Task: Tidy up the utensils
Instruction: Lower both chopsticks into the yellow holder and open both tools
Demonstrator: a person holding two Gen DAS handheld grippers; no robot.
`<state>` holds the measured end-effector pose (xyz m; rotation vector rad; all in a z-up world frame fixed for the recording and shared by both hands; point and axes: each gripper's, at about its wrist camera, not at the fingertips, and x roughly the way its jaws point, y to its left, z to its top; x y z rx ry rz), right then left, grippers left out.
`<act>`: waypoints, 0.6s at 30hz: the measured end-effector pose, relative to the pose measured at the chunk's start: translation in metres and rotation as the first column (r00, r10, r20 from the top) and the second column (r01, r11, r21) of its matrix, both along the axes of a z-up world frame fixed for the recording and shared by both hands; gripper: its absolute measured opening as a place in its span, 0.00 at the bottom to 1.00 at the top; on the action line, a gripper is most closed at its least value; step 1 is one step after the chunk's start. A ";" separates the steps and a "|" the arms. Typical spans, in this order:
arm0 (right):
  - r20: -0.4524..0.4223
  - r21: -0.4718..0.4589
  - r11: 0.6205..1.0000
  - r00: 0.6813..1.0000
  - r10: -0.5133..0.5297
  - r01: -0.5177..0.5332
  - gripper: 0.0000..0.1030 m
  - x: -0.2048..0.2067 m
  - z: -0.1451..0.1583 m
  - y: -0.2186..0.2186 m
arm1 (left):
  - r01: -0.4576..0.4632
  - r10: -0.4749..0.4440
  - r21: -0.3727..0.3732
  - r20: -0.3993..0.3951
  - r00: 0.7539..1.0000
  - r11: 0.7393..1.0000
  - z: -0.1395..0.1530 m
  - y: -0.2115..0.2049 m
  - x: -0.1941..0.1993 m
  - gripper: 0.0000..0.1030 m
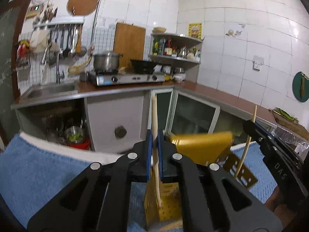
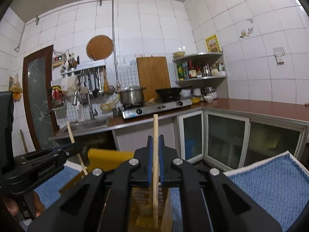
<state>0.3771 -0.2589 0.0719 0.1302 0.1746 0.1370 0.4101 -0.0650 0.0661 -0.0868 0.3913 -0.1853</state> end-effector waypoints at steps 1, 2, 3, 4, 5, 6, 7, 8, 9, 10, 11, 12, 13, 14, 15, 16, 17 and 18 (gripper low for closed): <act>-0.006 -0.004 1.000 1.000 0.000 0.000 0.06 0.000 -0.001 0.001 | -0.002 0.002 0.004 -0.012 1.000 1.000 -0.003 0.000 0.000 0.06; -0.015 -0.016 1.000 1.000 -0.003 0.003 0.06 -0.001 -0.003 0.002 | -0.009 0.009 0.014 -0.022 1.000 1.000 -0.007 0.001 0.000 0.13; -0.022 -0.020 1.000 1.000 -0.004 0.004 0.06 -0.002 -0.003 0.002 | -0.018 0.019 0.024 -0.031 0.999 1.000 -0.009 0.001 0.000 0.18; -0.032 -0.019 1.000 0.999 -0.002 0.002 0.06 -0.002 -0.003 0.002 | -0.024 0.026 0.032 -0.047 0.999 0.999 -0.011 0.002 0.001 0.29; -0.053 -0.012 1.000 0.999 0.009 -0.010 0.06 -0.001 -0.003 0.001 | -0.024 0.025 0.026 -0.058 0.998 0.999 -0.013 0.004 -0.001 0.37; -0.071 -0.016 1.000 0.997 0.015 -0.016 0.06 -0.002 -0.003 0.001 | -0.025 0.025 0.011 -0.065 0.998 1.000 -0.014 0.007 -0.004 0.40; -0.079 -0.028 0.999 0.997 0.014 -0.017 0.07 -0.004 -0.002 0.002 | -0.026 0.027 0.006 -0.068 0.997 1.000 -0.014 0.009 -0.007 0.46; -0.084 -0.035 0.999 0.996 0.016 -0.019 0.07 -0.005 -0.001 0.002 | -0.027 0.027 0.003 -0.069 0.997 1.000 -0.013 0.010 -0.011 0.51; -0.095 -0.038 0.999 0.995 0.019 -0.022 0.07 -0.007 0.001 0.001 | -0.026 0.026 0.005 -0.067 0.997 1.000 -0.010 0.012 -0.017 0.54; -0.102 -0.037 0.999 0.995 0.020 -0.024 0.07 -0.009 0.003 0.001 | -0.024 0.025 0.009 -0.066 0.998 1.000 -0.009 0.012 -0.022 0.59; -0.108 -0.030 0.999 0.994 0.022 -0.026 0.07 -0.014 0.007 -0.001 | -0.021 0.022 0.015 -0.060 0.998 1.000 -0.007 0.013 -0.029 0.63; -0.111 -0.027 0.999 0.994 0.021 -0.024 0.07 -0.018 0.011 -0.002 | -0.020 0.021 0.021 -0.053 0.998 1.000 -0.004 0.015 -0.036 0.65; -0.114 -0.029 0.999 0.993 0.019 -0.022 0.08 -0.022 0.013 -0.002 | -0.020 0.021 0.026 -0.049 0.999 0.999 -0.001 0.016 -0.044 0.70; -0.120 -0.031 0.999 0.993 0.019 -0.023 0.19 -0.028 0.017 -0.003 | -0.021 0.023 0.031 -0.048 0.999 0.999 0.001 0.017 -0.050 0.75; -0.124 -0.033 0.999 0.992 0.016 -0.020 0.41 -0.034 0.020 -0.003 | -0.022 0.023 0.034 -0.048 0.999 0.999 0.004 0.019 -0.055 0.77; -0.123 -0.035 0.999 0.992 0.007 -0.011 0.49 -0.042 0.022 -0.004 | -0.021 0.023 0.033 -0.045 0.999 0.999 0.006 0.022 -0.064 0.80; -0.122 -0.039 0.999 0.993 0.004 -0.009 0.50 -0.052 0.024 -0.004 | -0.023 0.024 0.031 -0.041 0.999 0.999 0.008 0.026 -0.072 0.83; -0.129 -0.045 0.999 0.992 0.001 -0.007 0.50 -0.058 0.025 -0.003 | -0.025 0.027 0.030 -0.038 0.999 0.999 0.010 0.029 -0.079 0.86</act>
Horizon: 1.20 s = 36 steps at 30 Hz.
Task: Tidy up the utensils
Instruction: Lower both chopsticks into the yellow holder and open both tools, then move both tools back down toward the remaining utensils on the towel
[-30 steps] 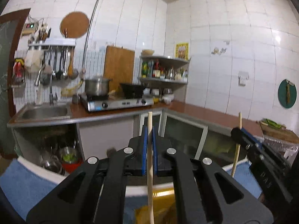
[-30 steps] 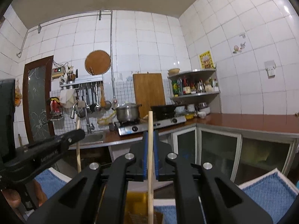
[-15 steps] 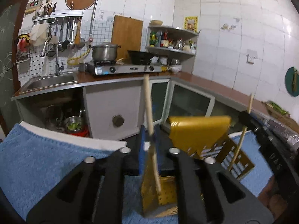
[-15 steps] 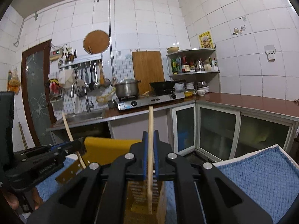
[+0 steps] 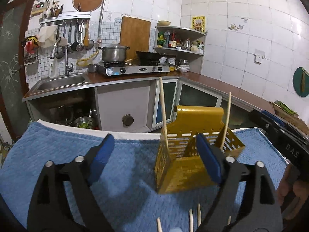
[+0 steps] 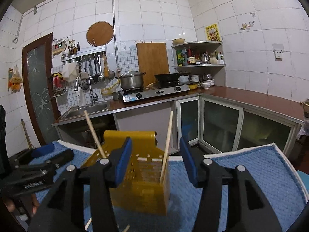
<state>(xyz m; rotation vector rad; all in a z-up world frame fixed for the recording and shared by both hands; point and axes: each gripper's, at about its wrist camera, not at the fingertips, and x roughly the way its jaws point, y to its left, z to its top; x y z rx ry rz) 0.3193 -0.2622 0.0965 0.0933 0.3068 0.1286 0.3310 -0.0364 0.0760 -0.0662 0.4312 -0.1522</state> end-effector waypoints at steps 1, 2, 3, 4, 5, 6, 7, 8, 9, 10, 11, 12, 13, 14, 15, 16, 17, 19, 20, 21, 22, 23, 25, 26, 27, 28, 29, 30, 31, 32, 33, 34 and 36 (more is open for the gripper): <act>-0.016 -0.009 1.000 1.000 -0.010 0.010 0.50 -0.006 0.000 0.000 | -0.010 0.010 0.002 0.004 1.000 1.000 0.001 0.005 -0.011 0.90; -0.043 -0.012 1.000 0.999 -0.017 0.017 0.50 -0.013 -0.001 0.001 | -0.020 0.020 0.005 0.007 1.000 1.000 0.002 0.009 -0.018 0.94; -0.063 -0.013 1.000 0.998 -0.019 0.018 0.50 -0.020 -0.003 0.002 | -0.035 0.035 0.007 0.009 0.999 0.999 0.002 0.012 -0.026 0.95; -0.079 -0.020 1.000 0.997 -0.025 0.023 0.50 -0.025 -0.005 0.003 | -0.045 0.045 0.009 0.010 0.999 0.999 0.001 0.014 -0.032 0.95; -0.101 -0.037 0.999 0.994 -0.037 0.034 0.51 -0.033 -0.008 0.005 | -0.055 0.054 0.012 0.008 0.998 0.998 -0.001 0.018 -0.040 0.95; -0.126 -0.053 0.998 0.991 -0.044 0.038 0.52 -0.041 -0.013 0.008 | -0.062 0.062 0.015 0.004 0.998 0.998 -0.003 0.020 -0.046 0.95; -0.141 -0.059 0.998 0.989 -0.047 0.039 0.55 -0.045 -0.015 0.010 | -0.070 0.070 0.011 -0.008 0.998 0.997 -0.006 0.024 -0.054 0.95; -0.166 -0.063 0.997 0.985 -0.051 0.041 0.56 -0.052 -0.020 0.012 | -0.073 0.074 0.007 -0.019 0.997 0.997 -0.009 0.027 -0.059 0.95; -0.190 -0.063 0.997 0.980 -0.057 0.046 0.56 -0.059 -0.025 0.014 | -0.075 0.075 0.001 -0.038 0.996 0.997 -0.013 0.029 -0.064 0.95; -0.206 -0.063 0.997 0.977 -0.061 0.049 0.56 -0.064 -0.030 0.015 | -0.078 0.078 -0.004 -0.056 0.995 0.997 -0.017 0.031 -0.068 0.95; -0.233 -0.064 0.996 0.970 -0.069 0.055 0.56 -0.070 -0.037 0.016 | -0.079 0.078 -0.008 -0.071 0.994 0.997 -0.021 0.033 -0.071 0.95; -0.256 -0.060 0.996 0.964 -0.078 0.064 0.56 -0.074 -0.044 0.017 | -0.076 0.074 -0.012 -0.089 0.993 0.997 -0.026 0.034 -0.073 0.95; -0.272 -0.055 0.996 0.959 -0.082 0.070 0.56 -0.076 -0.049 0.016 | -0.069 0.068 -0.011 -0.115 0.991 0.998 -0.032 0.035 -0.075 0.95; -0.300 -0.043 0.996 0.950 -0.090 0.081 0.56 -0.078 -0.059 0.015 | -0.067 0.066 -0.005 -0.132 0.989 0.998 -0.037 0.035 -0.078 0.95; -0.319 -0.031 0.996 0.943 -0.093 0.088 0.56 -0.079 -0.067 0.014 | -0.070 0.070 0.005 -0.147 0.987 0.998 -0.043 0.035 -0.080 0.95; -0.335 -0.019 0.995 0.937 -0.095 0.095 0.56 -0.080 -0.077 0.013 | -0.073 0.074 0.011 -0.155 0.985 0.997 -0.049 0.035 -0.083 0.95; -0.348 -0.012 0.995 0.932 -0.099 0.101 0.56 -0.082 -0.085 0.012 | -0.073 0.074 0.014 -0.164 0.984 0.997 -0.054 0.034 -0.085 0.95; -0.366 -0.008 0.995 0.925 -0.099 0.104 0.56 -0.085 -0.101 0.011 | -0.069 0.070 0.014 -0.185 0.980 0.998 -0.067 0.033 -0.086 0.95; -0.375 -0.012 0.994 0.921 -0.104 0.107 0.56 -0.087 -0.110 0.011 | -0.068 0.070 0.015 -0.197 0.978 0.998 -0.074 0.033 -0.087 0.95; -0.383 -0.018 0.994 0.918 -0.107 0.108 0.56 -0.088 -0.117 0.012 | -0.068 0.070 0.016 -0.212 0.975 0.998 -0.081 0.033 -0.086 0.95; -0.393 -0.023 0.994 0.914 -0.104 0.103 0.56 -0.087 -0.122 0.012 | -0.068 0.070 0.016 -0.221 0.973 0.998 -0.086 0.032 -0.086 0.95; -0.408 -0.030 0.996 0.908 -0.094 0.089 0.56 -0.087 -0.126 0.014 | -0.065 0.066 0.014 -0.238 0.969 0.998 -0.092 0.032 -0.084 0.95; -0.411 -0.042 0.996 0.908 -0.086 0.075 0.56 -0.087 -0.126 0.017 | -0.046 0.046 0.009 -0.287 0.957 0.999 -0.100 0.033 -0.079 0.95; -0.408 -0.047 0.997 0.909 -0.080 0.067 0.56 -0.089 -0.126 0.020 | -0.037 0.038 0.009 -0.301 0.953 0.999 -0.101 0.032 -0.077 0.95; -0.412 -0.047 0.997 0.908 -0.071 0.057 0.56 -0.090 -0.127 0.024 | -0.034 0.036 0.012 -0.311 0.950 0.999 -0.102 0.032 -0.076 0.95; -0.421 -0.049 0.998 0.905 -0.059 0.042 0.56 -0.091 -0.128 0.028 | -0.035 0.037 0.014 -0.312 0.949 0.999 -0.103 0.032 -0.076 0.95; -0.429 -0.057 0.998 0.902 -0.052 0.030 0.56 -0.092 -0.128 0.031 | -0.035 0.039 0.019 -0.309 0.950 0.999 -0.104 0.032 -0.077 0.95; -0.438 -0.069 0.997 0.898 -0.047 0.019 0.56 -0.091 -0.128 0.036 | -0.034 0.041 0.030 -0.309 0.950 0.999 -0.106 0.032 -0.078 0.95; -0.449 -0.088 0.996 0.892 -0.042 0.002 0.56 -0.093 -0.132 0.041 | -0.029 0.039 0.035 -0.314 0.949 0.999 -0.107 0.030 -0.078 0.95; -0.457 -0.099 0.995 0.889 -0.041 -0.005 0.56 -0.092 -0.132 0.044 | -0.018 0.030 0.040 -0.325 0.945 0.999 -0.109 0.029 -0.077 0.95; -0.470 -0.108 0.994 0.882 -0.040 -0.013 0.56 -0.091 -0.135 0.047 | -0.013 0.026 0.042 -0.334 0.942 0.999 -0.112 0.028 -0.076 0.95; -0.484 -0.111 0.994 0.874 -0.040 -0.015 0.56 -0.090 -0.136 0.048 | -0.004 0.019 0.045 -0.352 0.936 0.999 -0.115 0.026 -0.075 0.95; -0.494 -0.111 0.994 0.868 -0.047 -0.009 0.55 -0.090 -0.138 0.048 | 0.006 0.014 0.053 -0.375 0.927 0.999 -0.118 0.024 -0.073 0.95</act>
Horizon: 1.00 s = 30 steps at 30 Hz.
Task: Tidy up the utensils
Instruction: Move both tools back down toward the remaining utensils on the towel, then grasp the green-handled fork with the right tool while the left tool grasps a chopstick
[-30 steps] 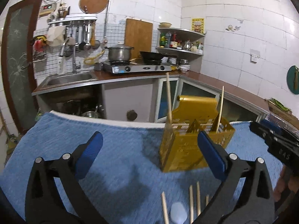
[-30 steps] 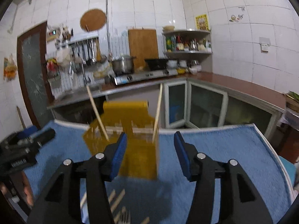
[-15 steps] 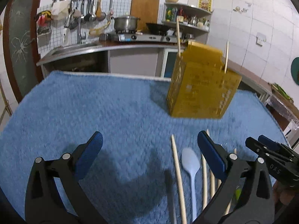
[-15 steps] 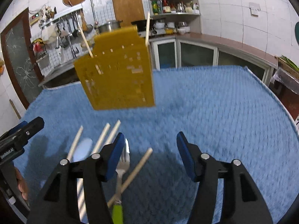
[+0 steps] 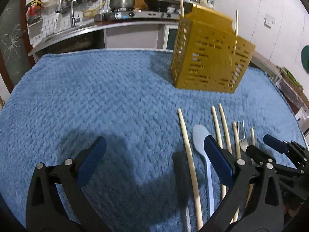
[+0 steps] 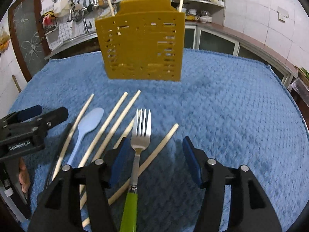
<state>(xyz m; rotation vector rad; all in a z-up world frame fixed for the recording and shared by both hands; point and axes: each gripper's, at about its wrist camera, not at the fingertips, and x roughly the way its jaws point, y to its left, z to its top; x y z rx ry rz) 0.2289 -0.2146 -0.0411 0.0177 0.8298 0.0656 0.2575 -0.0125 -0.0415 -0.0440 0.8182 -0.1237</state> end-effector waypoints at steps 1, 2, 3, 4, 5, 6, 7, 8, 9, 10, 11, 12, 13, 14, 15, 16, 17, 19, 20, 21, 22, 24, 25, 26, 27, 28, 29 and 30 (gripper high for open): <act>-0.006 -0.002 1.000 1.000 -0.001 0.001 0.55 0.000 -0.001 0.000 | 0.004 -0.004 0.000 -0.005 1.000 1.000 -0.001 -0.001 0.000 0.95; -0.014 0.001 1.000 1.000 0.002 -0.002 0.53 0.000 -0.002 0.000 | 0.005 -0.005 0.002 -0.010 1.000 1.000 -0.001 -0.001 0.000 0.94; -0.021 0.007 1.000 1.000 0.007 -0.007 0.48 -0.001 -0.003 0.001 | 0.006 -0.006 0.004 -0.017 1.000 1.000 -0.002 -0.003 -0.001 0.94; -0.026 0.013 1.000 1.000 0.012 -0.011 0.45 -0.002 -0.003 0.001 | 0.011 -0.011 0.003 -0.027 1.000 1.000 -0.003 -0.004 -0.001 0.93; -0.034 0.015 1.000 0.999 0.018 -0.018 0.41 -0.002 -0.004 0.004 | 0.018 -0.018 -0.001 -0.037 0.999 1.000 -0.004 -0.004 -0.001 0.89; -0.038 0.006 1.000 0.999 0.023 -0.023 0.36 -0.002 -0.004 0.006 | 0.029 -0.030 -0.012 -0.061 0.998 0.999 -0.006 -0.006 0.000 0.86; -0.043 -0.014 1.000 0.999 0.028 -0.028 0.33 -0.002 -0.006 0.009 | 0.037 -0.038 -0.022 -0.077 0.996 0.999 -0.008 -0.007 0.001 0.79; -0.047 -0.024 0.999 0.998 0.030 -0.031 0.30 -0.001 -0.007 0.009 | 0.045 -0.048 -0.034 -0.096 0.994 0.998 -0.011 -0.007 0.002 0.73; -0.046 -0.027 0.999 0.998 0.030 -0.031 0.30 -0.001 -0.008 0.010 | 0.047 -0.051 -0.039 -0.109 0.993 0.998 -0.013 -0.008 0.003 0.72; -0.047 -0.025 0.999 0.999 0.027 -0.028 0.28 -0.001 -0.007 0.010 | 0.047 -0.049 -0.025 -0.103 0.994 0.999 -0.014 -0.010 0.002 0.71; -0.048 -0.027 0.999 0.999 0.022 -0.023 0.22 0.000 -0.007 0.009 | 0.049 -0.051 -0.017 -0.098 0.994 0.999 -0.013 -0.011 0.001 0.70; -0.045 -0.033 0.999 0.999 0.015 -0.016 0.19 0.000 -0.006 0.007 | 0.056 -0.057 -0.010 -0.095 0.994 0.998 -0.013 -0.013 0.001 0.69; -0.045 -0.030 0.999 0.999 0.014 -0.016 0.19 0.001 -0.006 0.006 | 0.059 -0.059 -0.007 -0.093 0.994 0.998 -0.014 -0.014 0.000 0.69; -0.049 -0.018 1.000 0.999 0.014 -0.015 0.18 0.002 -0.006 0.004 | 0.059 -0.059 -0.003 -0.091 0.994 0.998 -0.014 -0.016 0.001 0.68; -0.053 -0.010 1.000 0.999 0.012 -0.013 0.17 0.003 -0.005 0.003 | 0.063 -0.063 0.004 -0.090 0.994 0.998 -0.015 -0.018 0.003 0.68; -0.057 -0.002 1.000 0.998 0.012 -0.012 0.17 0.005 -0.005 0.001 | 0.068 -0.068 0.006 -0.092 0.993 0.998 -0.015 -0.020 0.005 0.66; -0.059 0.001 1.000 0.998 0.011 -0.011 0.17 0.006 -0.004 0.000 | 0.072 -0.071 0.005 -0.097 0.993 0.997 -0.015 -0.022 0.009 0.65; -0.070 0.009 1.000 0.997 0.015 -0.014 0.17 0.009 -0.005 -0.001 | 0.070 -0.070 0.003 -0.103 0.992 0.998 -0.016 -0.023 0.016 0.65; -0.072 0.014 1.000 0.997 0.012 -0.011 0.17 0.011 -0.005 -0.001 | 0.070 -0.069 0.002 -0.106 0.992 0.998 -0.016 -0.024 0.019 0.64; -0.075 0.022 1.000 0.997 0.006 -0.005 0.17 0.013 -0.005 -0.001 | 0.067 -0.067 0.000 -0.107 0.992 0.998 -0.016 -0.025 0.023 0.63; -0.076 0.024 1.000 0.997 0.004 -0.002 0.17 0.015 -0.005 0.000 | 0.064 -0.064 0.001 -0.108 0.992 0.998 -0.016 -0.026 0.024 0.63; -0.077 0.024 1.000 0.997 -0.002 0.003 0.17 0.020 -0.005 0.000 | 0.064 -0.061 0.023 -0.105 0.993 0.998 -0.017 -0.030 0.027 0.63; -0.078 0.027 1.000 0.997 -0.004 0.006 0.17 0.022 -0.005 0.000 | 0.064 -0.060 0.038 -0.104 0.993 0.997 -0.017 -0.032 0.027 0.62; -0.081 0.026 1.000 0.997 -0.007 0.009 0.17 0.025 -0.005 0.000 | 0.066 -0.060 0.057 -0.103 0.993 0.996 -0.017 -0.034 0.028 0.62; -0.089 0.021 1.000 0.996 -0.009 0.010 0.16 0.029 -0.004 0.001 | 0.068 -0.060 0.076 -0.105 0.993 0.995 -0.018 -0.037 0.030 0.62; -0.095 0.018 1.000 0.995 -0.008 0.010 0.16 0.031 -0.004 0.001 | 0.069 -0.060 0.083 -0.105 0.993 0.994 -0.018 -0.039 0.031 0.60; -0.106 0.013 1.000 0.994 -0.004 0.005 0.16 0.036 -0.003 0.002 | 0.070 -0.061 0.087 -0.106 0.992 0.994 -0.018 -0.040 0.032 0.58; -0.114 0.011 1.000 0.993 -0.001 0.002 0.15 0.041 -0.002 0.002 | 0.071 -0.062 0.085 -0.106 0.992 0.994 -0.017 -0.041 0.034 0.56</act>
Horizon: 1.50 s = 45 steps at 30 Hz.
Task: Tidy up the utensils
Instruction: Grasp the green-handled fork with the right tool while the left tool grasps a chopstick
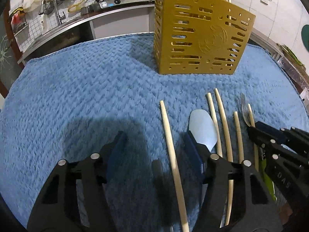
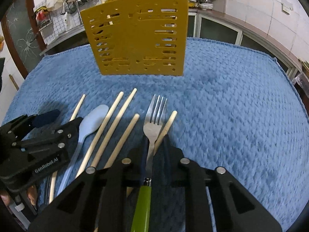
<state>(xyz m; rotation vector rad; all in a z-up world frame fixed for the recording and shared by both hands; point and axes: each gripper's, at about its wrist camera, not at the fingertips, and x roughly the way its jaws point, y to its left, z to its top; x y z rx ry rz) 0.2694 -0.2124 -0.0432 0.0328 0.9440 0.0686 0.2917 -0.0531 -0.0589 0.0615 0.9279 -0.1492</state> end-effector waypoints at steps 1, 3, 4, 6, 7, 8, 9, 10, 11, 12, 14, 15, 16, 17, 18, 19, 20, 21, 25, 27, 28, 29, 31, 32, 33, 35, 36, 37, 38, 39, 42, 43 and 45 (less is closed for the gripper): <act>-0.005 0.001 1.000 1.000 0.002 -0.002 0.15 0.004 0.000 -0.001 | -0.002 0.002 -0.004 0.002 1.000 1.000 0.001 0.001 0.001 0.50; -0.008 0.014 1.000 1.000 0.001 0.000 0.14 0.009 0.001 -0.004 | -0.005 0.005 -0.017 -0.001 1.000 1.000 0.003 0.003 0.004 0.38; -0.005 0.026 1.000 1.000 -0.002 0.002 0.13 0.010 0.002 -0.006 | -0.006 0.006 -0.029 -0.003 1.000 1.000 0.003 0.005 0.005 0.33; 0.004 0.046 0.999 1.000 -0.003 0.003 0.12 0.009 0.002 -0.009 | -0.016 0.016 -0.069 -0.002 1.000 0.998 0.004 0.013 0.008 0.26; 0.007 0.055 0.998 1.000 -0.003 0.002 0.12 0.008 0.002 -0.010 | -0.021 0.020 -0.092 -0.006 1.000 0.996 0.004 0.018 0.010 0.24; 0.004 0.058 0.998 1.000 0.002 -0.002 0.12 0.007 0.003 -0.011 | -0.024 0.023 -0.108 -0.010 1.000 0.994 0.004 0.020 0.011 0.21; 0.003 0.065 0.998 1.000 0.008 -0.008 0.11 0.007 0.004 -0.013 | -0.023 0.022 -0.121 -0.015 1.000 0.992 0.004 0.022 0.012 0.20; 0.003 0.080 0.997 1.000 0.008 -0.008 0.10 0.007 0.005 -0.015 | -0.018 0.016 -0.127 -0.018 1.000 0.992 0.005 0.022 0.013 0.16; 0.001 0.088 0.996 1.000 0.007 -0.007 0.09 0.007 0.004 -0.017 | -0.009 0.007 -0.138 -0.022 1.000 0.990 0.005 0.023 0.014 0.13; 0.000 0.093 0.996 1.000 0.008 -0.008 0.09 0.007 0.004 -0.019 | -0.008 0.004 -0.145 -0.024 1.000 0.989 0.005 0.024 0.014 0.13; -0.005 0.107 0.994 1.000 0.011 -0.010 0.09 0.006 0.002 -0.022 | 0.000 -0.003 -0.156 -0.022 1.000 0.988 0.004 0.026 0.014 0.12; -0.006 0.110 0.994 1.000 0.011 -0.011 0.09 0.006 0.002 -0.023 | 0.004 -0.008 -0.156 -0.023 1.000 0.988 0.004 0.026 0.014 0.11; -0.006 0.117 0.993 1.000 0.010 -0.009 0.09 0.005 0.003 -0.023 | 0.008 -0.012 -0.159 -0.025 1.000 0.987 0.004 0.027 0.015 0.10; -0.005 0.121 0.993 1.000 0.008 -0.007 0.09 0.005 0.003 -0.027 | 0.009 -0.013 -0.163 -0.026 1.000 0.987 0.005 0.028 0.014 0.09; -0.003 0.128 0.992 1.000 0.002 -0.002 0.09 0.005 0.004 -0.029 | 0.010 -0.015 -0.167 -0.027 1.000 0.986 0.005 0.028 0.014 0.08; -0.001 0.136 0.991 1.000 -0.002 0.002 0.09 0.004 0.004 -0.032 | 0.016 -0.020 -0.169 -0.025 0.999 0.986 0.005 0.028 0.014 0.06; -0.001 0.142 0.990 1.000 -0.005 0.005 0.09 0.004 0.004 -0.033 | 0.018 -0.023 -0.167 -0.023 0.999 0.986 0.006 0.028 0.014 0.06; 0.001 0.147 0.989 1.000 -0.010 0.010 0.08 0.004 0.003 -0.034 | 0.019 -0.023 -0.169 -0.021 1.000 0.985 0.006 0.028 0.014 0.06; 0.010 0.183 0.983 1.000 -0.021 0.019 0.08 0.004 0.002 -0.039 | 0.021 -0.023 -0.175 -0.010 1.000 0.984 0.008 0.029 0.011 0.06; 0.017 0.189 0.982 0.999 -0.027 0.024 0.08 0.004 0.003 -0.041 | 0.022 -0.022 -0.175 0.002 1.000 0.984 0.011 0.029 0.009 0.06; 0.023 0.191 0.981 0.999 -0.032 0.027 0.08 0.003 0.003 -0.043 | 0.023 -0.023 -0.176 0.004 1.000 0.984 0.012 0.029 0.009 0.06; 0.025 0.195 0.980 0.999 -0.035 0.029 0.08 0.003 0.004 -0.044 | 0.024 -0.023 -0.178 0.008 1.000 0.984 0.012 0.029 0.009 0.06; 0.029 0.211 0.977 0.999 -0.037 0.030 0.08 0.004 0.005 -0.048 | 0.026 -0.024 -0.176 0.012 1.000 0.984 0.013 0.029 0.008 0.06; 0.034 0.221 0.975 0.999 -0.039 0.031 0.07 0.004 0.005 -0.049 | 0.026 -0.024 -0.175 0.015 1.000 0.984 0.014 0.029 0.007 0.06; 0.036 0.230 0.973 0.998 -0.042 0.032 0.07 0.004 0.005 -0.051 | 0.026 -0.023 -0.177 0.019 1.000 0.984 0.015 0.029 0.006 0.06; 0.030 0.249 0.968 0.998 -0.047 0.039 0.07 0.006 0.003 -0.056 | 0.026 -0.022 -0.181 0.024 0.999 0.983 0.016 0.030 0.006 0.06; 0.026 0.257 0.965 0.998 -0.052 0.044 0.07 0.006 0.002 -0.057 | 0.027 -0.023 -0.184 0.027 0.999 0.983 0.017 0.031 0.005 0.06; 0.015 0.268 0.962 0.998 -0.062 0.055 0.07 0.008 -0.001 -0.060 | 0.028 -0.023 -0.184 0.029 0.999 0.982 0.017 0.031 0.005 0.06; 0.010 0.273 0.960 0.998 -0.067 0.062 0.08 0.008 -0.004 -0.062 | 0.028 -0.023 -0.184 0.028 0.999 0.982 0.016 0.031 0.005 0.06; 0.002 0.284 0.956 0.997 -0.073 0.070 0.08 0.009 -0.007 -0.065 | 0.027 -0.023 -0.185 0.028 0.999 0.982 0.017 0.031 0.005 0.06; -0.010 0.314 0.945 0.996 -0.089 0.088 0.08 0.012 -0.013 -0.073 | 0.027 -0.023 -0.184 0.028 0.999 0.982 0.017 0.031 0.005 0.06; -0.011 0.319 0.943 0.996 -0.090 0.089 0.09 0.012 -0.014 -0.074 | 0.028 -0.024 -0.182 0.028 0.999 0.983 0.017 0.031 0.005 0.06; -0.012 0.326 0.941 0.996 -0.091 0.090 0.10 0.014 -0.014 -0.076 | 0.028 -0.023 -0.181 0.027 0.999 0.983 0.016 0.031 0.006 0.06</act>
